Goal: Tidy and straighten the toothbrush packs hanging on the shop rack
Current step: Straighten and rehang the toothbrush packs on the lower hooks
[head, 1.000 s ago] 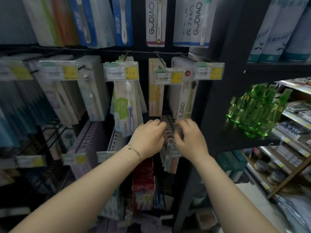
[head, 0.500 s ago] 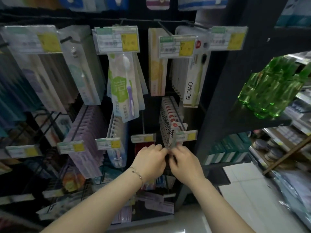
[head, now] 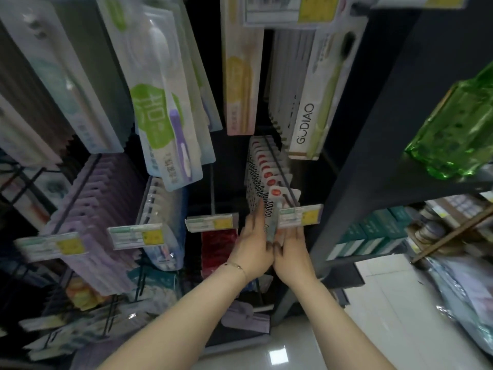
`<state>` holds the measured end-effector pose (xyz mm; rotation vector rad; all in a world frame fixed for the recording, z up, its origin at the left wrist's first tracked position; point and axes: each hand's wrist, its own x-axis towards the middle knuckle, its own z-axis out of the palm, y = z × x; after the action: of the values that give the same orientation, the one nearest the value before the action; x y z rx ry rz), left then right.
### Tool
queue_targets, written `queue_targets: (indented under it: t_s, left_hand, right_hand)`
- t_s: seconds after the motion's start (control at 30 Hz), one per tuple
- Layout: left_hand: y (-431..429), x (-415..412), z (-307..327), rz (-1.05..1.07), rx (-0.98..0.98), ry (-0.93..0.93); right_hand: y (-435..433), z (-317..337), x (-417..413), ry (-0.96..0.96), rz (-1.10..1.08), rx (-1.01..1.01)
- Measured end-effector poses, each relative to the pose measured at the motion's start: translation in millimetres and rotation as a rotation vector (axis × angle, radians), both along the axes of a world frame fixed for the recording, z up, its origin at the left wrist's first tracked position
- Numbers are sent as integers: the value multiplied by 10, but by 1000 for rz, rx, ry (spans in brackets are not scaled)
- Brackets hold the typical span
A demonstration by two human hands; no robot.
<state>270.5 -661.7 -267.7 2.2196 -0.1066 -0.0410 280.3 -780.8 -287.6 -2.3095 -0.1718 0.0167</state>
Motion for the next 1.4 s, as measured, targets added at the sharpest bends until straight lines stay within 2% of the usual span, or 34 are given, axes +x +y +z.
queue_targets:
  t_s: [0.33, 0.43, 0.6, 0.7, 0.77, 0.83, 1.17, 1.27, 1.4]
  left_hand:
    - [-94, 267, -50, 17, 20, -29]
    - [-89, 286, -128, 4, 31, -24]
    - [-59, 230, -141, 49, -37, -12]
    - [20, 97, -130, 77, -49, -14]
    - [123, -41, -171, 66, 45, -28]
    - [263, -205, -251, 72, 150, -29]
    - [1269, -1125, -543, 267, 593, 26]
    - [1475, -1210, -460, 330, 617, 6]
    - [1764, -1344, -353, 417, 546, -55]
  right_hand:
    - [15, -83, 352, 124, 38, 240]
    - [0, -107, 393, 130, 68, 176]
    - [-40, -45, 331, 156, 46, 179]
    - [-23, -97, 194, 36, -34, 142]
    - [-3, -119, 31, -58, -77, 117]
    - [27, -156, -147, -74, -74, 115]
    - [659, -303, -537, -115, 342, -287]
    - [933, -244, -608, -112, 439, -283]
    - [1373, -206, -744, -203, 527, -253]
